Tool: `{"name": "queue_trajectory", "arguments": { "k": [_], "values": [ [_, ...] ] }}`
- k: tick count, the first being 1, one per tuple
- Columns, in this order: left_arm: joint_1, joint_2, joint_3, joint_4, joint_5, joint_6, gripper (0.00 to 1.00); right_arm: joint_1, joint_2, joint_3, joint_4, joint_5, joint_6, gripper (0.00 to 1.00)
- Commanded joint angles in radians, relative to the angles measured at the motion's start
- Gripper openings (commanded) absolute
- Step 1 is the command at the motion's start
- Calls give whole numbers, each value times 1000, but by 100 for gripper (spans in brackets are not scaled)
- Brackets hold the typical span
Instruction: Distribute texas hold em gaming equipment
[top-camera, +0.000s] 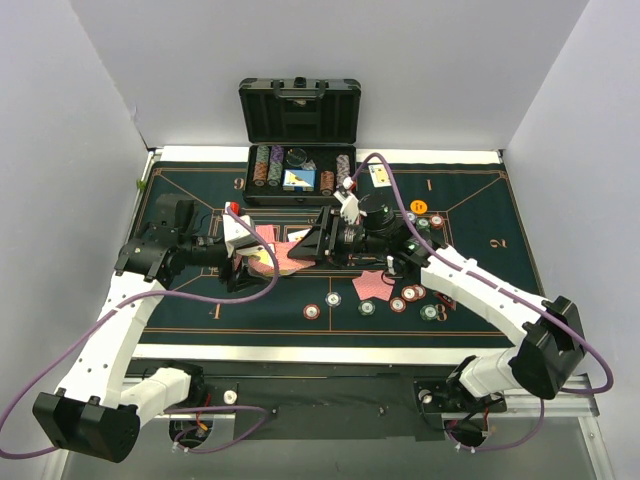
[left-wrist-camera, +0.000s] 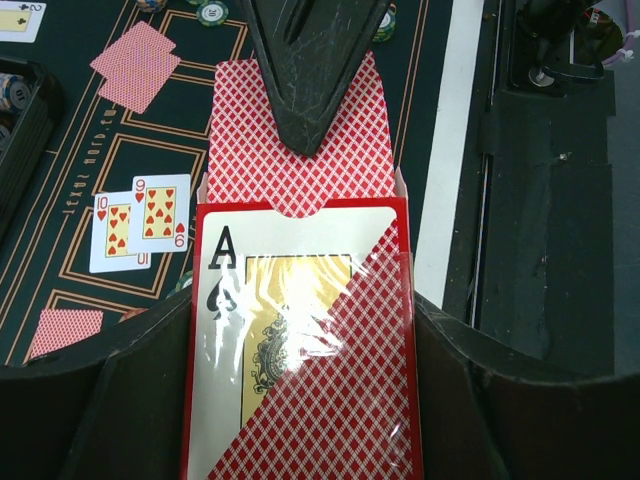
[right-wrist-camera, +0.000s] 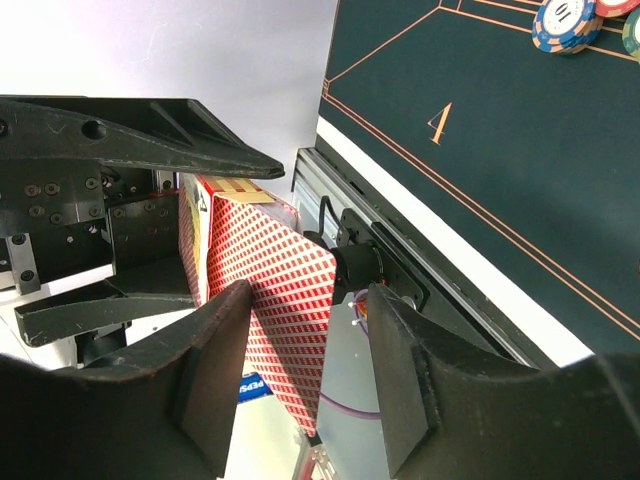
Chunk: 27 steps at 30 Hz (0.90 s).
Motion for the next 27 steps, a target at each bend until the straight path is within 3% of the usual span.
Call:
{"name": "queue_trajectory", "arguments": {
  "k": [1, 13, 23, 27],
  "values": [
    [5, -13, 18, 62, 53, -8, 2, -10, -34, -13, -22, -10, -20, 43],
    [4, -16, 13, 70, 58, -11, 2, -93, -115, -32, -92, -21, -42, 36],
    [5, -19, 7, 75, 56, -12, 2, -119, -144, -9, -99, -33, -39, 16],
    [4, -17, 7, 73, 53, -14, 2, -162, -161, 13, -174, -37, -65, 8]
  ]
}}
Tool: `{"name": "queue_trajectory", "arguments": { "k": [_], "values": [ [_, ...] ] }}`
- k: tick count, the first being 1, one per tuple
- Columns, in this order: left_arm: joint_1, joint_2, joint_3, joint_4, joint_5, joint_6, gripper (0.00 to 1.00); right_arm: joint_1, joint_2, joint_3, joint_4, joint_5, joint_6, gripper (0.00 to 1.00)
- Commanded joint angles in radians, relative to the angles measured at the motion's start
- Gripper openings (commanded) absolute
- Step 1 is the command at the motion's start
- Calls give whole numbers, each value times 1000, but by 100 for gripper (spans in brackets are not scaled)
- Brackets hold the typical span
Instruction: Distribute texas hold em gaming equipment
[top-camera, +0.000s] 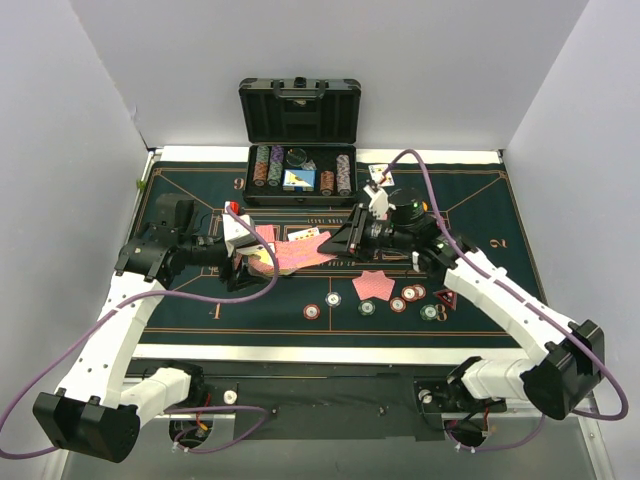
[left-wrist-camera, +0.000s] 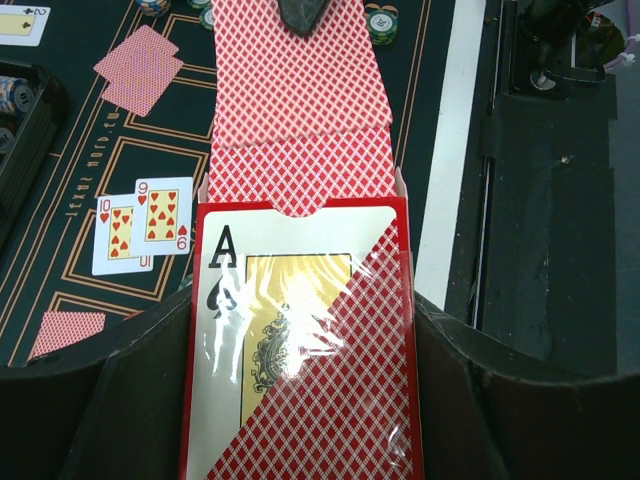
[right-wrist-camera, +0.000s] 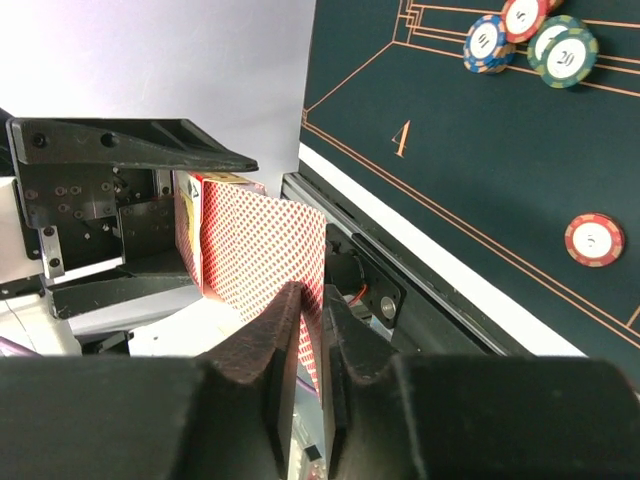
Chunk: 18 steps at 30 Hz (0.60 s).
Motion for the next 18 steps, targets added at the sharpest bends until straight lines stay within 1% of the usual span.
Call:
{"name": "queue_trajectory", "arguments": {
  "k": [1, 2, 8, 15, 18],
  "values": [
    [4, -15, 11, 59, 50, -6, 2, -58, -51, 41, -73, -23, -40, 7],
    [4, -17, 12, 56, 50, -3, 2, -68, -54, 52, -97, -23, -56, 4],
    [3, -14, 18, 47, 55, 2, 2, -151, -51, 95, -146, -46, -94, 0],
    [4, -17, 18, 44, 63, -3, 2, -237, -33, 153, -200, -54, -143, 0],
    [4, -21, 15, 50, 69, -12, 2, -243, 16, 187, -223, -27, -186, 0]
  ]
}}
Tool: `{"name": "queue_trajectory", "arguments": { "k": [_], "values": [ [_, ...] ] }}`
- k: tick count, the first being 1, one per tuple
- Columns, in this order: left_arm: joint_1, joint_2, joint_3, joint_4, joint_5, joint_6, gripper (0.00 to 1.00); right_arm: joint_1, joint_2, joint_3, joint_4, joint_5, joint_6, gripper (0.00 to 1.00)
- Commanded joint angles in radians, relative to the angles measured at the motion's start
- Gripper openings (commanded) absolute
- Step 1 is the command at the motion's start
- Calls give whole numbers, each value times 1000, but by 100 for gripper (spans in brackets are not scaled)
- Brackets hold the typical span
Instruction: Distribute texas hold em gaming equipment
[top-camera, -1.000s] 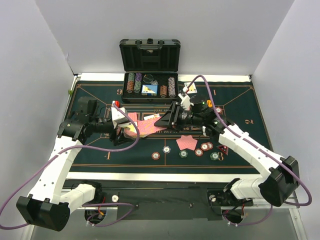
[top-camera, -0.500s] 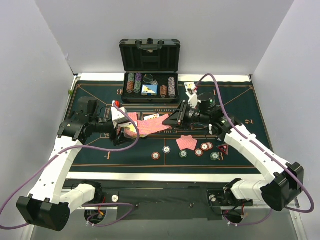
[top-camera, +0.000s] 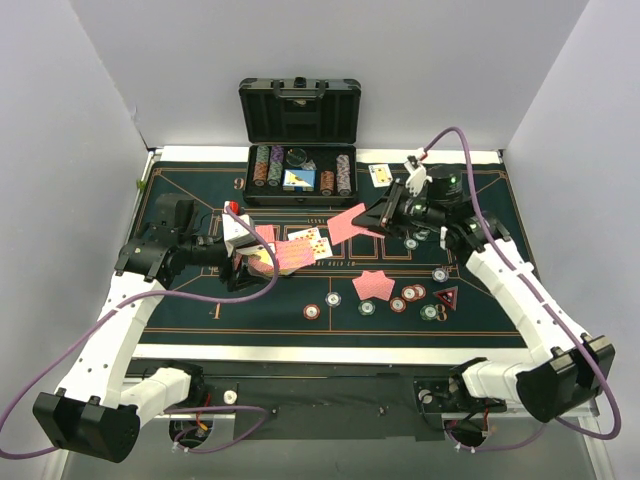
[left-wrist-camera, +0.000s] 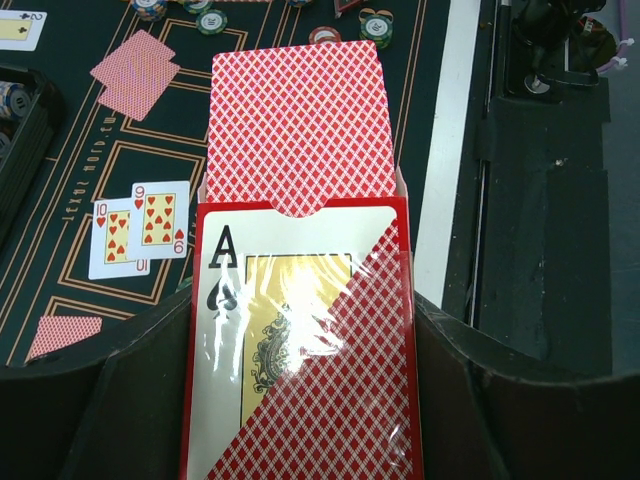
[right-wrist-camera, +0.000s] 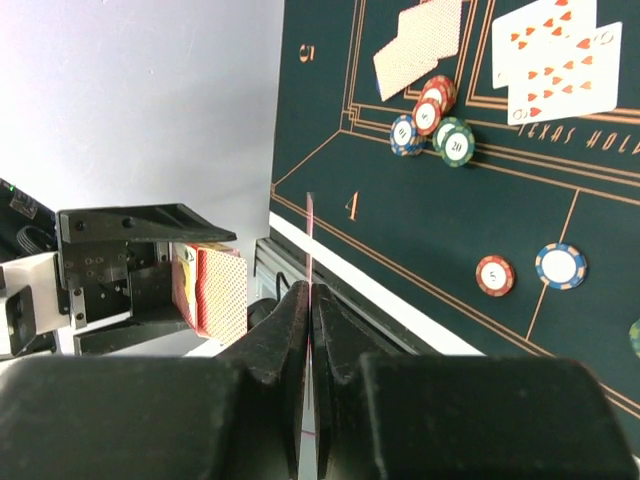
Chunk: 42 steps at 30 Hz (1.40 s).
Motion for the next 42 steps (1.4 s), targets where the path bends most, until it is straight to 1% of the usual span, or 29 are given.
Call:
{"name": "queue_trajectory", "arguments": {
  "k": [1, 2, 3, 4, 5, 6, 7, 8, 9, 10, 11, 12, 13, 15, 17, 18, 20, 22, 24, 27, 31, 34, 37, 39, 40, 42],
  "values": [
    [4, -23, 14, 52, 60, -10, 2, -15, 53, 85, -65, 11, -108, 0],
    [4, -23, 14, 52, 63, -11, 2, -13, 92, 98, -77, 43, -127, 0],
    [4, -24, 14, 57, 63, -19, 2, -11, 112, 125, -123, 66, -179, 0],
    [4, -25, 14, 59, 65, -22, 2, -2, 166, 142, -152, 135, -203, 0],
    [4, -25, 15, 60, 66, -25, 2, 5, 200, 192, -212, 183, -270, 0],
    [4, -26, 14, 60, 66, -27, 2, 28, 265, 222, -255, 288, -297, 0],
    [4, -28, 12, 60, 66, -30, 2, 45, 301, 299, -323, 354, -359, 0],
    [4, -29, 11, 62, 68, -30, 2, 83, 377, 337, -362, 481, -416, 0],
    [4, -31, 11, 62, 66, -31, 2, 102, 414, 427, -426, 538, -437, 0],
    [4, -31, 11, 62, 66, -33, 2, 142, 497, 478, -451, 636, -476, 0],
    [4, -32, 12, 60, 68, -34, 2, 157, 534, 562, -503, 699, -484, 0],
    [4, -34, 14, 59, 68, -34, 2, 186, 620, 657, -525, 773, -506, 0],
    [3, -35, 15, 56, 68, -36, 2, 209, 666, 705, -565, 847, -512, 0],
    [3, -38, 15, 51, 66, -36, 2, 238, 808, 821, -612, 953, -533, 0],
    [4, -43, 14, 48, 66, -33, 2, 263, 917, 930, -658, 1028, -549, 0],
    [4, -46, 11, 45, 65, -31, 2, 269, 954, 994, -680, 1050, -556, 0],
    [4, -49, 9, 37, 62, -28, 2, 292, 1042, 1062, -703, 1099, -566, 0],
    [4, -52, 9, 33, 61, -27, 2, 303, 1128, 1105, -709, 1116, -573, 0],
    [1, -54, 12, 28, 60, -23, 2, 317, 1168, 1135, -714, 1127, -581, 0],
    [4, -54, 12, 25, 51, -22, 2, 331, 1209, 1170, -714, 1125, -586, 0],
    [4, -52, 20, 28, 54, -28, 2, 347, 1237, 1170, -699, 1096, -586, 0],
    [4, -52, 15, 37, 51, -34, 2, 360, 1249, 1152, -679, 1013, -561, 0],
    [3, -54, 12, 42, 51, -40, 2, 364, 1245, 1103, -616, 891, -527, 2],
    [3, -54, 12, 43, 51, -42, 2, 366, 1237, 1064, -579, 858, -504, 2],
    [3, -54, 15, 42, 49, -42, 2, 366, 1236, 1049, -561, 848, -495, 4],
    [1, -57, 15, 42, 48, -42, 2, 370, 1240, 1040, -551, 826, -483, 11]
  ]
}}
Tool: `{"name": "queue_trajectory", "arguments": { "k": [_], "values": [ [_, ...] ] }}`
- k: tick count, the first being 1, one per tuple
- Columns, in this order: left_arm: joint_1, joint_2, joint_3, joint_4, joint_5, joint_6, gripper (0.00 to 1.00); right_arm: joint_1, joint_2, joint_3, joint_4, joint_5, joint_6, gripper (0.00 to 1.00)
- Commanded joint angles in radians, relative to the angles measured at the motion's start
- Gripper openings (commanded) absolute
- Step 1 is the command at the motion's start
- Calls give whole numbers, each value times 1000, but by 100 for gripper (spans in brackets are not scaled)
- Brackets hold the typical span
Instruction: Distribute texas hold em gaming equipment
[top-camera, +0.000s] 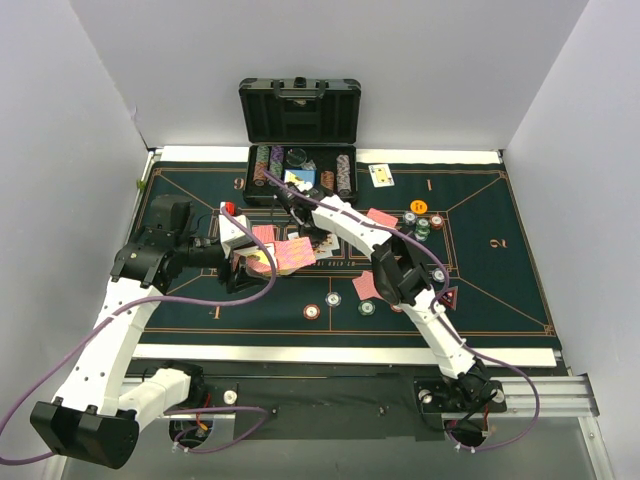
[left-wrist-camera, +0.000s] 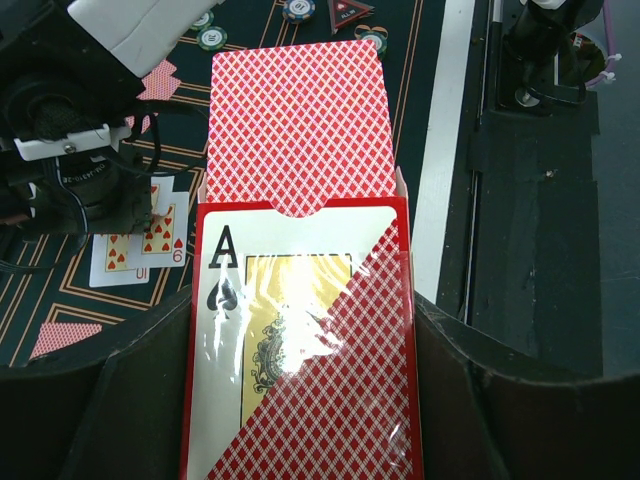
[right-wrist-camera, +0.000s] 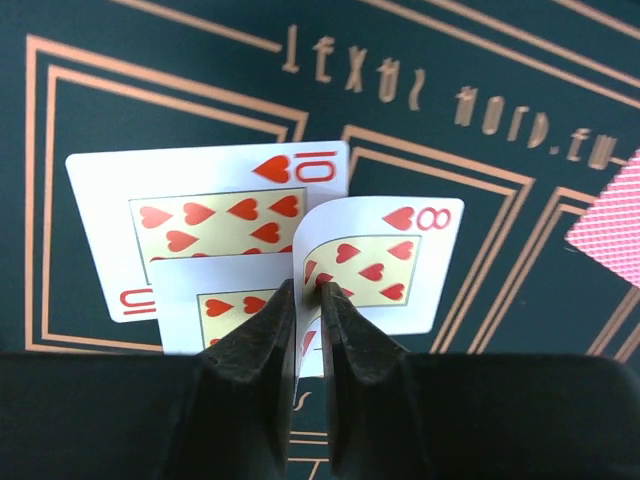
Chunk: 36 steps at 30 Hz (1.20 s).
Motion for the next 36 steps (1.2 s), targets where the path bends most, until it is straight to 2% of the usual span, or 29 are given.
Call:
{"name": "queue_trajectory", "arguments": {
  "k": [1, 3, 8, 12, 16, 28, 33, 36],
  "values": [
    [2, -22, 15, 31, 31, -6, 2, 12, -14, -34, 21, -98, 55, 12],
    [1, -22, 15, 31, 30, -3, 2, 9, -23, -47, 33, -119, 65, 15],
    [2, -24, 8, 26, 31, 1, 2, 6, -83, -77, 60, -173, 72, 35],
    [2, -27, 6, 26, 31, 3, 2, -12, -196, -100, 87, -230, 78, 54],
    [2, -30, 3, 19, 31, 3, 2, -64, -361, -152, 113, -326, 124, 64],
    [2, -44, -31, 49, 45, -14, 2, -219, -883, -675, 445, -656, 397, 80],
    [4, -50, -48, 69, 48, -26, 2, -230, -1046, -927, 718, -829, 599, 84],
    [2, -53, -63, 108, 50, -46, 2, -221, -1133, -1088, 946, -886, 722, 86]
  ]
}}
